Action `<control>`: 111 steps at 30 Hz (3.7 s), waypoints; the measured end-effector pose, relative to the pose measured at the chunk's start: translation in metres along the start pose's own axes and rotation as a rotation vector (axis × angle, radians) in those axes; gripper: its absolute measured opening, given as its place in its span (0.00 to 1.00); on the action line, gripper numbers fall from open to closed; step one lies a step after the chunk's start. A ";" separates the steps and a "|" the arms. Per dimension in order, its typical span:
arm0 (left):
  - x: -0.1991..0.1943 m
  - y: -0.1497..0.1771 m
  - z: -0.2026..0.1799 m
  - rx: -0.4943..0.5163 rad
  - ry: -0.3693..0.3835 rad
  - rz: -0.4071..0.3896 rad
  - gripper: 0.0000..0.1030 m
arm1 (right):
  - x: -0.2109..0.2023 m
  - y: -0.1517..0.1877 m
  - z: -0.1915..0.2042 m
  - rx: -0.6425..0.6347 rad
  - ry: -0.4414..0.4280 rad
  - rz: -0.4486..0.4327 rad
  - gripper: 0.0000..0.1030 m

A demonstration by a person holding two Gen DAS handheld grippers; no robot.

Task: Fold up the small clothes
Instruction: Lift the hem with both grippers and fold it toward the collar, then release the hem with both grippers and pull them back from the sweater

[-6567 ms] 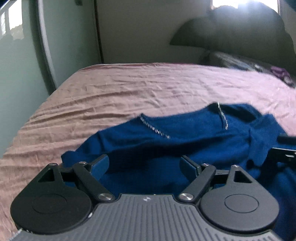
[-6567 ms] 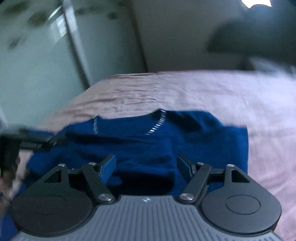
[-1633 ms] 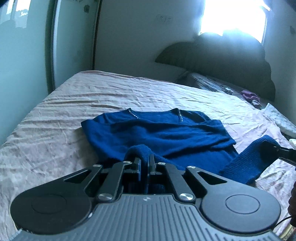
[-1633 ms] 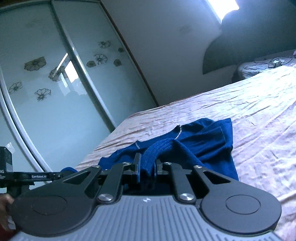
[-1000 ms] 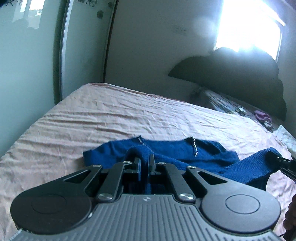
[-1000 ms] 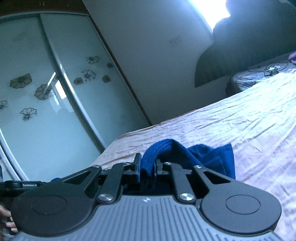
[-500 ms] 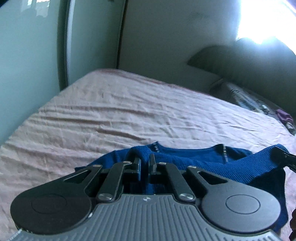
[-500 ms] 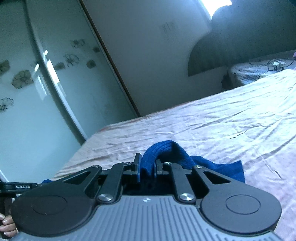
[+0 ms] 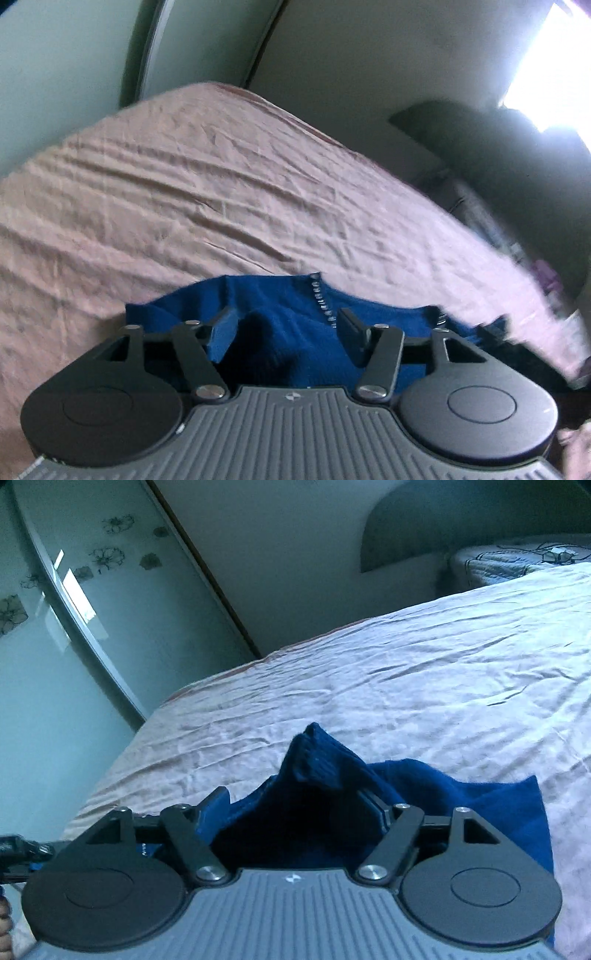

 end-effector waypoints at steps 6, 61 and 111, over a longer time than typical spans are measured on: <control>-0.010 0.017 0.000 0.014 0.084 0.133 0.61 | -0.009 -0.002 0.004 0.037 -0.030 -0.016 0.72; -0.045 0.082 0.034 0.393 -0.296 -0.029 0.86 | 0.121 0.054 0.190 0.068 -0.344 0.356 0.84; -0.084 0.108 0.049 0.142 0.025 -0.017 0.10 | -0.155 0.093 -0.066 0.292 -0.007 -0.067 0.09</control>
Point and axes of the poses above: each gripper's, at about its wrist camera, not at the fingertips, and x roughly the way its jaws point, z to its left, y to its underside, the point moved 3 cm from there along x, roughly the way its jaws point, and after that the axes turned 4 degrees about -z, right-handed, at the moved point
